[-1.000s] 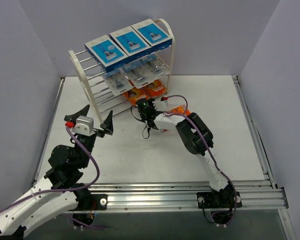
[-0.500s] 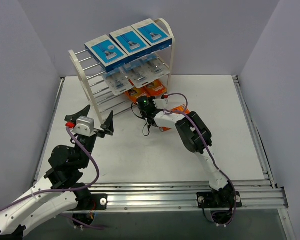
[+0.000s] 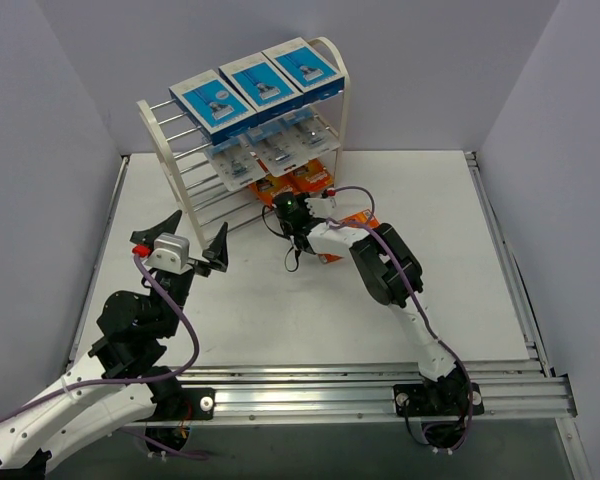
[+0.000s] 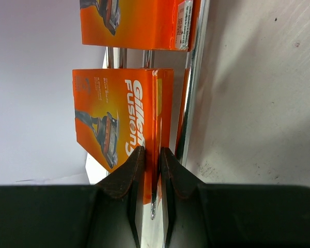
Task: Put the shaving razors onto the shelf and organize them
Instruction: Place the shaving razor onto shelf
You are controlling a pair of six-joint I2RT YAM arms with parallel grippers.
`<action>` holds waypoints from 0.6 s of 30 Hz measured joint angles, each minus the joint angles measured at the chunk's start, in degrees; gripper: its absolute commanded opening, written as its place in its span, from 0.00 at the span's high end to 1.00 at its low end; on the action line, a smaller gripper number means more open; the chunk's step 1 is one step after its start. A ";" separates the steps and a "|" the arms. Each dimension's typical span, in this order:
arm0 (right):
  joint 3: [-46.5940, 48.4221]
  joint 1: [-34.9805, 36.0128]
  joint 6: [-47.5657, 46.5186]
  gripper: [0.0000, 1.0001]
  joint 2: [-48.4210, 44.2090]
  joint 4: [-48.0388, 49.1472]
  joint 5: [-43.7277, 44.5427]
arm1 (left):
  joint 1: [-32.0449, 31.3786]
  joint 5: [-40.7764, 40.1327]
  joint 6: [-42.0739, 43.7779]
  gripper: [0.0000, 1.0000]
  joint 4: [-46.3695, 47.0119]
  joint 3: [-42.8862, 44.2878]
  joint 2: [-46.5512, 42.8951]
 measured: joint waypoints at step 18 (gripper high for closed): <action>-0.15 -0.79 0.17 0.87 0.00 -0.20 0.44 | -0.22 0.00 0.48 0.06 -0.02 0.00 0.00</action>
